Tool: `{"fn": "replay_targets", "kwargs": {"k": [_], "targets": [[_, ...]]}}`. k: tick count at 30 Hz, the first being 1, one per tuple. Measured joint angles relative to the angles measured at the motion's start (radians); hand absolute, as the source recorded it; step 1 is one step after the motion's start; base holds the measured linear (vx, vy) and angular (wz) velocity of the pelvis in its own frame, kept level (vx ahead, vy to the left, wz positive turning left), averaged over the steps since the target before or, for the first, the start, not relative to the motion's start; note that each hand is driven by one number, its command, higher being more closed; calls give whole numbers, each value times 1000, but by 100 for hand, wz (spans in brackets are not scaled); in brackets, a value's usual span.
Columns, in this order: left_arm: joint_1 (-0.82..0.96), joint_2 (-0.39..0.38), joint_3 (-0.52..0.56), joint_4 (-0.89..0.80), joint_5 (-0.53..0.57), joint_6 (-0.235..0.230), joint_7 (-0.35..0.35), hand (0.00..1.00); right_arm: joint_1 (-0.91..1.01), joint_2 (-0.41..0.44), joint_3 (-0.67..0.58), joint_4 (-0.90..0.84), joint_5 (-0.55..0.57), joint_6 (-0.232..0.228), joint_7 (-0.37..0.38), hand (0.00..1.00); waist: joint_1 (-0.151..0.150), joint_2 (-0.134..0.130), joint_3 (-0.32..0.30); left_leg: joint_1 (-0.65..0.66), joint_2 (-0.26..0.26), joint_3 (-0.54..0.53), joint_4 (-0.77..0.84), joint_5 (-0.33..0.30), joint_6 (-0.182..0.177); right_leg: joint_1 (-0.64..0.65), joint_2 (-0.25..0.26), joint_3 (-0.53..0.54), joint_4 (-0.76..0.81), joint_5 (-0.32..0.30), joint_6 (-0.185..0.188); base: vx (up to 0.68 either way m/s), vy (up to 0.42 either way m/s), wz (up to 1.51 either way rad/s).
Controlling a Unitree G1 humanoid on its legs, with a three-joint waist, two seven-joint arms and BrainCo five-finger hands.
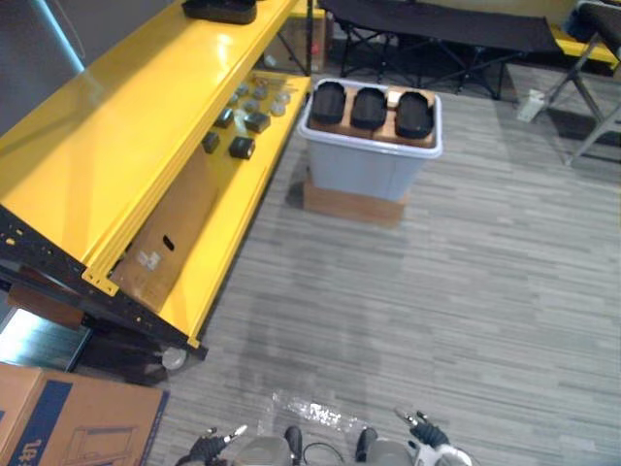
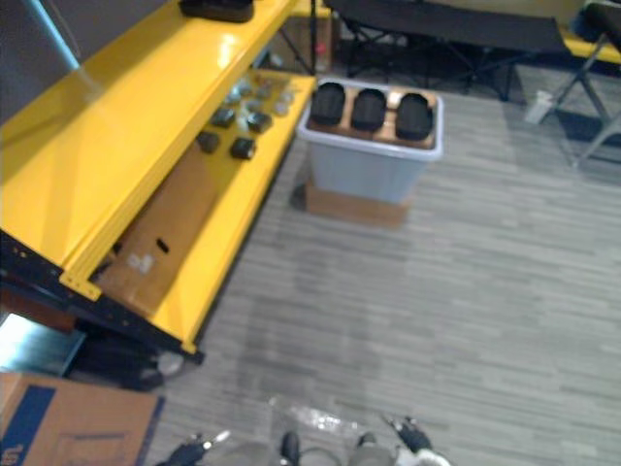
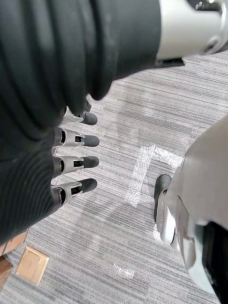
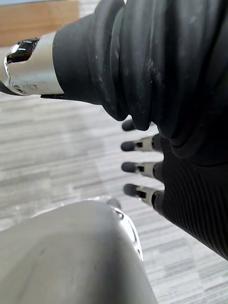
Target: Walk over and take plastic housings, then place them on the shelf
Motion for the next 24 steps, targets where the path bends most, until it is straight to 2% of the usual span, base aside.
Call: {"fn": "replay_targets", "kwargs": {"k": [7,14,20,22,24], "targets": [[0,-1,-1,1,-1,-12,19,0,0,0,2,-2,0,-9,4,0,0,0,0,4,0,2,3,0,0,-1,1,0,2,-5,-1,41,-3,0],[1,-2,-1,1,-5,-46,19,0,0,-1,29,-5,-33,-9,8,0,1,-4,1,37,1,-3,17,-5,-8,50,0,-4,-7,-5,-1,-21,1,0],[12,-1,4,-4,-39,-41,19,0,-2,-3,41,-10,-40,9,-1,0,5,-6,1,13,-1,-25,17,-9,-6,34,-5,-28,-5,-7,-1,-76,7,11],[19,-2,27,-6,-39,-27,18,0,-8,-4,40,-15,-38,30,-3,0,3,-15,3,-33,-4,-19,66,-34,4,-10,-18,-27,47,-31,8,-33,26,4],[28,1,50,-6,-30,4,20,0,-11,-5,28,-20,-18,48,-16,0,3,-22,13,-95,1,-12,214,-121,20,-63,-42,-20,195,-81,25,10,35,-2]]}}
